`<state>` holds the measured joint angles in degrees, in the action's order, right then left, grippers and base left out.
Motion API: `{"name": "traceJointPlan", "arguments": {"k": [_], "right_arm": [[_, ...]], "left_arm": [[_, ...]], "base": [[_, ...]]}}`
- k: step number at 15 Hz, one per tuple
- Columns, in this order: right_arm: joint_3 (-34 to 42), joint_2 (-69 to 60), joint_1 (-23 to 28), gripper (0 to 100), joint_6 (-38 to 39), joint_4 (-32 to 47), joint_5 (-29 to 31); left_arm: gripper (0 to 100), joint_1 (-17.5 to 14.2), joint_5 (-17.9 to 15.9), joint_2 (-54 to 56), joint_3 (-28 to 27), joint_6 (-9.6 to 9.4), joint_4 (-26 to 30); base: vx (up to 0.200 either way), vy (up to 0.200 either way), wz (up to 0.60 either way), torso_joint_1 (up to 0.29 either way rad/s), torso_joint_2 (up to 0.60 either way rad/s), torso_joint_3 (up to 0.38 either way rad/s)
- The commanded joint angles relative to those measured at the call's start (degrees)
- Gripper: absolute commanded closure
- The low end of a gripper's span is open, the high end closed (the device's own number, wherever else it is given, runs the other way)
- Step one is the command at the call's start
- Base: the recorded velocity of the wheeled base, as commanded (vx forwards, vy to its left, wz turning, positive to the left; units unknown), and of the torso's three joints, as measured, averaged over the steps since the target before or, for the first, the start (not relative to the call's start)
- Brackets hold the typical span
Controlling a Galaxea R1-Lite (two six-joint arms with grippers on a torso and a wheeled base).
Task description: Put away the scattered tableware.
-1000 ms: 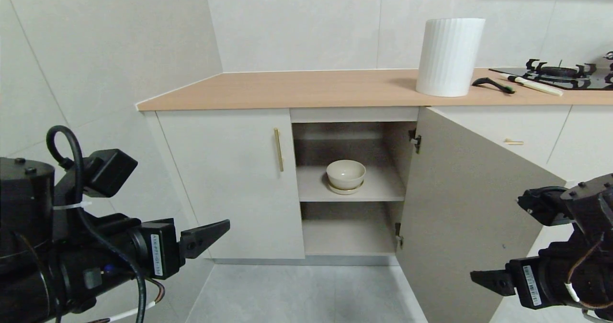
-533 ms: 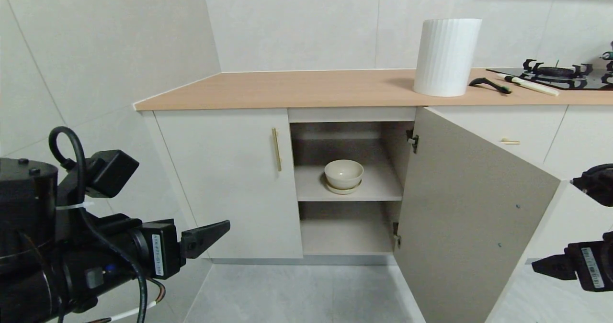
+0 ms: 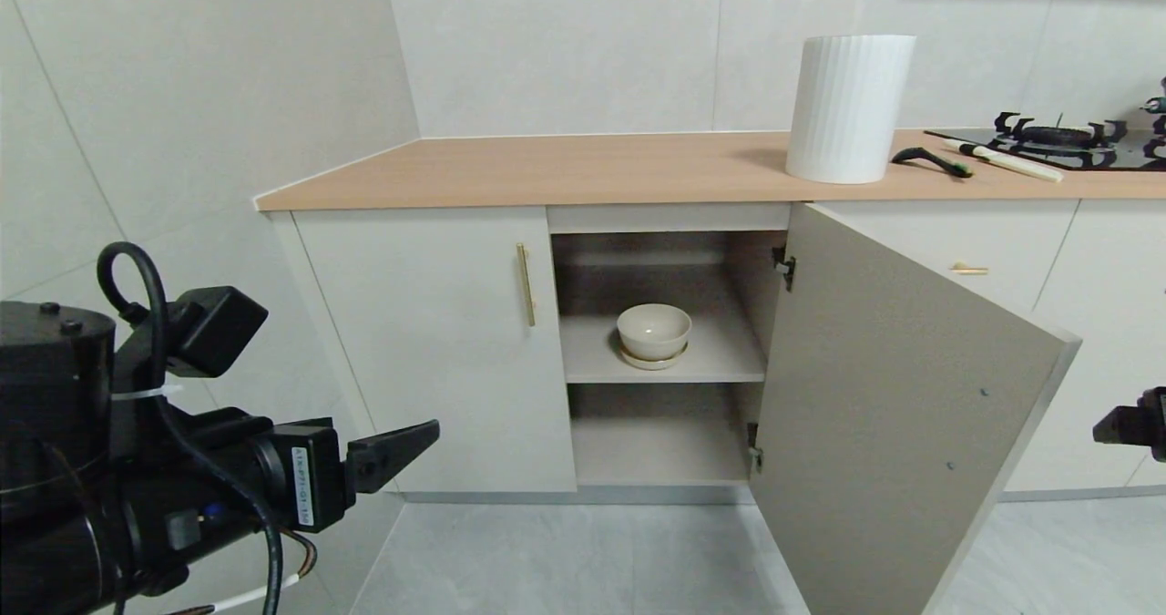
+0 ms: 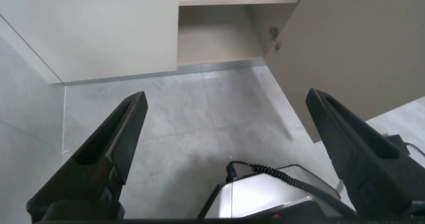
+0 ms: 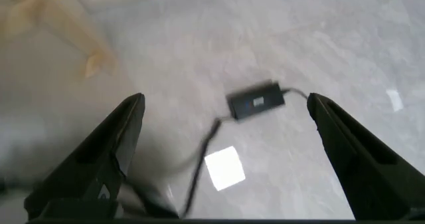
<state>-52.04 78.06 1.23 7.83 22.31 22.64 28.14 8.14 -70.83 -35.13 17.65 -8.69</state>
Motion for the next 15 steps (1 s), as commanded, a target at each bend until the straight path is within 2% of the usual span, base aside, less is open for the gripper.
{"name": "traceJointPlan", "arguments": {"k": [1, 3, 11, 13, 15], "right_arm": [[0.2, 5.3, 1.1, 0, 0.7, -2.0, -0.3], [0.2, 8.2, 1.1, 0, 4.4, -5.5, -0.3], [0.8, 15.5, -2.3, 0, 9.4, -12.6, -1.0], [0.9, 15.3, -6.3, 0, 10.5, -12.7, -3.8], [0.8, 15.5, -10.5, 0, 11.3, -12.7, -4.0]], "left_arm": [[0, 0.0, 0.0, 0.0, 0.0, 0.01, 0.0], [0, 0.0, 0.0, 0.0, 0.0, 0.01, 0.0], [0, 0.0, 0.0, 0.3, -0.1, 0.01, 0.0], [0, 0.0, 0.0, 0.2, -0.3, 0.10, 0.0], [0, 0.0, 0.0, 0.1, -0.4, 0.10, 0.0]], "base": [[0.000, 0.000, 0.00, 0.000, 0.00, 0.000], [0.000, 0.000, 0.00, 0.000, 0.00, 0.000], [0.000, 0.000, 0.00, 0.000, 0.00, 0.000], [0.000, 0.000, 0.00, 0.000, 0.00, 0.000], [0.000, 0.000, 0.00, 0.000, 0.00, 0.000]]}}
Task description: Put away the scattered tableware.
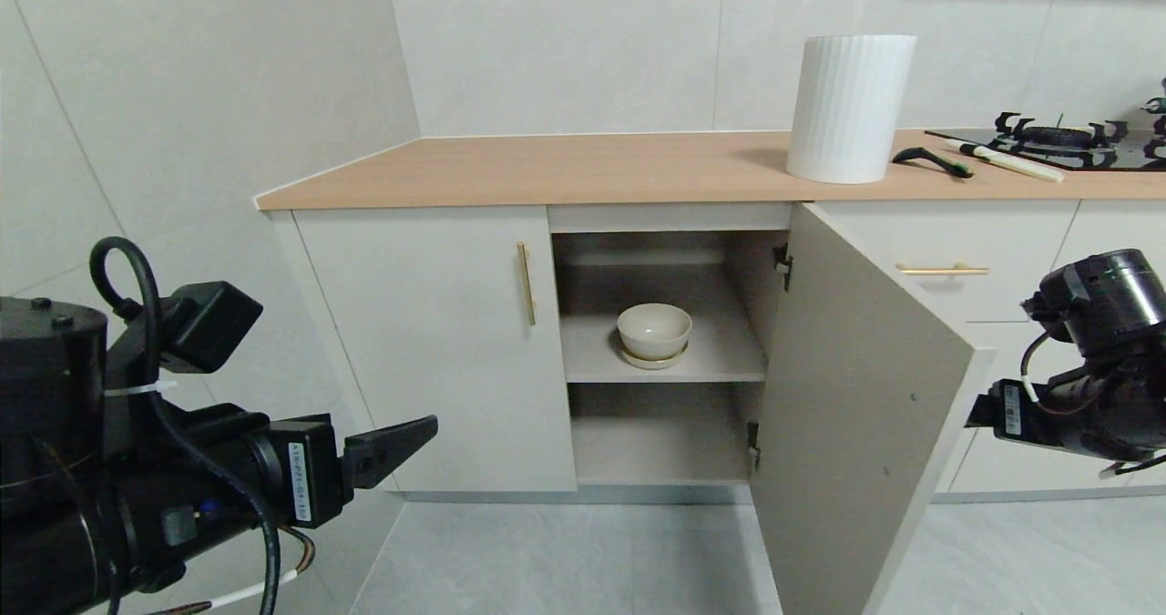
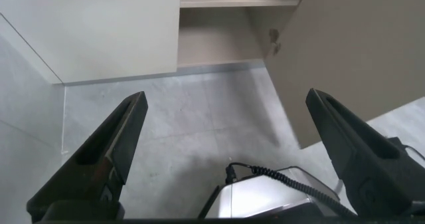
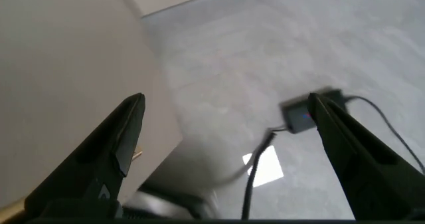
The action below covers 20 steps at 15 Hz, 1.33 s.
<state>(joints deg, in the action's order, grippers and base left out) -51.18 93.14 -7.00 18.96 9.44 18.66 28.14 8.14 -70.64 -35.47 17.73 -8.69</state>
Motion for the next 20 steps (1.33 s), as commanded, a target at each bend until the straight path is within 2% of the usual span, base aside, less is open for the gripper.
{"name": "traceJointPlan", "arguments": {"k": [1, 3, 5, 7, 9, 12, 16, 17, 20], "right_arm": [[-0.1, 0.7, -3.7, 0, 0.2, 0.1, -0.1], [-1.6, 3.4, -9.5, 0, 0.2, 0.0, -0.8], [-3.8, 4.9, -12.4, 0, 0.2, 0.0, -1.3], [-9.6, 9.1, -16.1, 0, -0.1, 0.1, -5.3], [-14.8, 12.5, -17.4, 0, -0.2, 0.2, -7.7], [-18.3, 16.1, -18.8, 0, -0.2, 0.1, -9.4], [-18.4, 18.7, -19.0, 0, 0.0, -2.5, -10.7], [-17.9, 20.2, -19.0, 0, 0.4, -7.8, -10.6], [-17.9, 21.9, -19.7, 0, 3.5, -11.5, -10.7]], "left_arm": [[0, 0.0, 0.0, 0.0, -0.1, 0.03, 0.0], [0, 0.0, 0.0, 0.2, -0.2, 0.03, 0.0], [0, 0.0, 0.0, 0.3, -0.4, 0.03, -0.2], [0, 0.0, 0.0, 0.6, -0.5, 0.03, -0.4], [0, 0.0, 0.1, 0.5, -1.1, 0.12, -0.4], [0, -0.1, 0.1, 0.6, -1.9, 0.29, -0.4], [0, 0.0, 0.0, 0.5, -1.8, 0.20, -0.4], [0, 0.0, 0.0, 0.4, -1.7, 0.20, -0.3], [0, 0.0, 0.0, 0.2, -1.4, 0.12, 0.0]], "base": [[0.000, 0.000, 0.00, 0.000, 0.00, 0.000], [0.000, 0.000, 0.00, 0.000, 0.00, 0.000], [0.000, 0.000, 0.00, 0.000, 0.00, 0.000], [0.000, 0.000, 0.00, 0.000, 0.00, 0.000], [0.000, 0.000, 0.00, 0.000, 0.00, 0.000], [0.000, 0.000, 0.00, 0.000, 0.00, 0.000], [0.000, 0.000, 0.00, 0.000, 0.00, 0.000], [0.000, 0.000, 0.00, 0.000, 0.00, 0.000], [0.000, 0.000, 0.00, 0.000, 0.00, 0.000]]}}
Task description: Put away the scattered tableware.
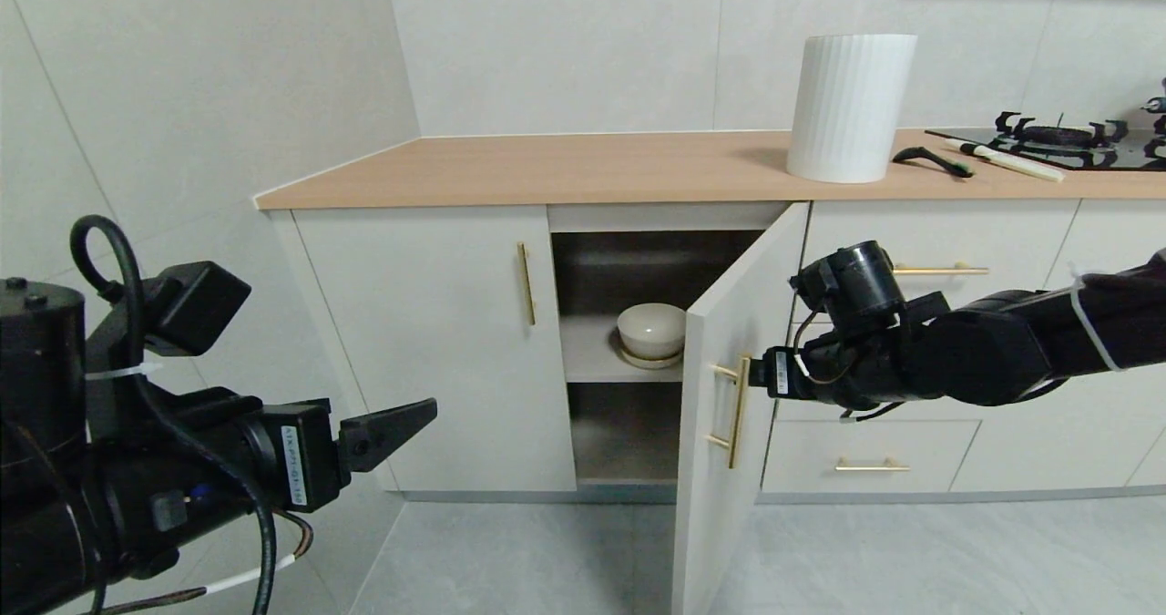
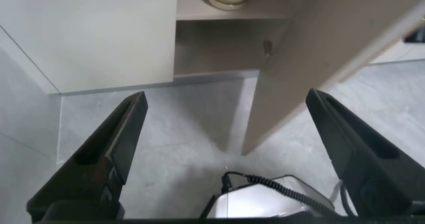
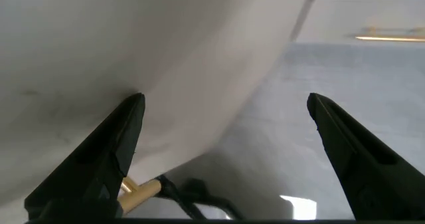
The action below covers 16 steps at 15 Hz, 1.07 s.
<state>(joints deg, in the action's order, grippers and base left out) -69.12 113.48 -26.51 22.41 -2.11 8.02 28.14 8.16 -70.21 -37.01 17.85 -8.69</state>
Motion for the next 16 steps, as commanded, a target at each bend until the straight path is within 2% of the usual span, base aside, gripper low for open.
{"name": "traceJointPlan", "arguments": {"k": [1, 2, 8, 13, 16], "right_arm": [[0.1, 2.0, -0.3, 0, 0.3, -1.1, 0.1], [0.2, 2.6, -0.8, 0, 0.9, -2.1, 0.2], [0.2, 3.9, -2.2, 0, 3.0, -4.6, 0.2], [-0.9, 7.0, -4.3, 0, 9.2, -9.8, -0.4], [-2.9, 11.2, -5.4, 0, 15.5, -17.9, -0.8]], "left_arm": [[0, 0.0, 0.0, -0.1, 0.2, -0.09, 0.1], [0, 0.0, 0.0, 0.1, 0.3, -0.18, 0.6], [0, 0.0, -0.1, 0.1, -0.1, -0.18, 1.0], [0, 0.0, 0.0, -0.1, -0.2, -0.09, 0.9], [0, 0.0, -0.1, -0.1, -0.2, -0.09, 0.9]], "base": [[0.000, 0.000, 0.00, 0.000, 0.00, 0.000], [0.000, 0.000, 0.00, 0.000, 0.00, 0.000], [0.200, 0.000, 0.00, -0.002, 0.00, 0.002], [0.000, 0.000, 0.00, 0.000, 0.00, 0.000], [0.000, 0.000, 0.00, 0.000, 0.00, 0.000]]}}
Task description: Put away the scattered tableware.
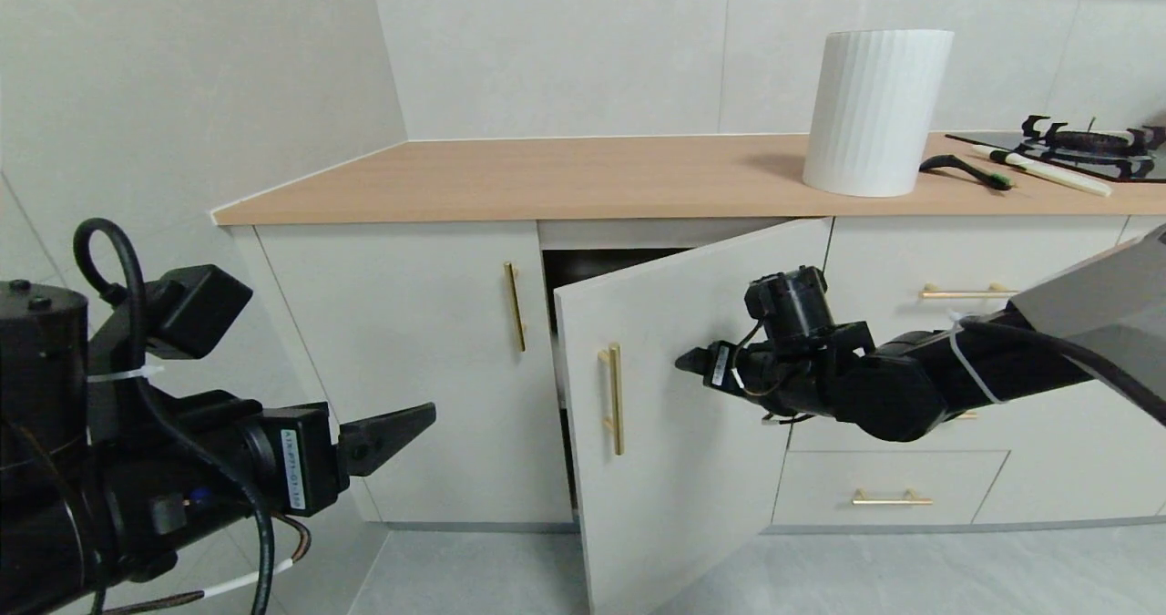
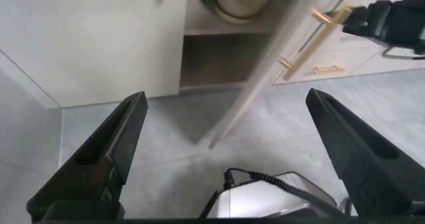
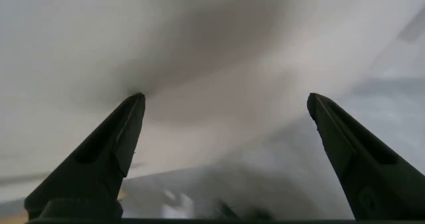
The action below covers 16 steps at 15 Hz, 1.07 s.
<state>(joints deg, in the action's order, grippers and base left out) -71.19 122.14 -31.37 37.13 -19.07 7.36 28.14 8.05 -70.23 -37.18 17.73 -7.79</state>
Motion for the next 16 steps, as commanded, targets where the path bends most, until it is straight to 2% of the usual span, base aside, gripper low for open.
{"name": "traceJointPlan", "arguments": {"k": [1, 5, 8, 16], "right_arm": [[-2.1, 4.2, -0.8, 0, 2.4, -2.4, 0.0], [-8.9, 9.4, -0.8, 0, 9.6, -2.6, 0.7], [-14.9, 14.0, 0.2, 0, 14.3, -2.4, 4.2], [-21.6, 18.4, 4.4, 0, 17.2, -2.0, 7.8]], "left_arm": [[0, 0.0, 0.0, -0.2, 0.0, 0.03, 0.0], [0, 0.0, 0.0, -0.3, -0.1, 0.12, 0.0], [0, 0.0, 0.0, -0.3, 0.0, 0.20, 0.0], [0, 0.0, 0.0, -0.3, 0.0, 0.20, 0.0]], "base": [[0.000, 0.000, 0.00, 0.000, 0.00, 0.000], [0.000, 0.000, 0.00, 0.000, 0.00, 0.000], [0.000, 0.000, 0.00, 0.000, 0.00, 0.000], [0.000, 0.000, 0.00, 0.000, 0.00, 0.000]]}}
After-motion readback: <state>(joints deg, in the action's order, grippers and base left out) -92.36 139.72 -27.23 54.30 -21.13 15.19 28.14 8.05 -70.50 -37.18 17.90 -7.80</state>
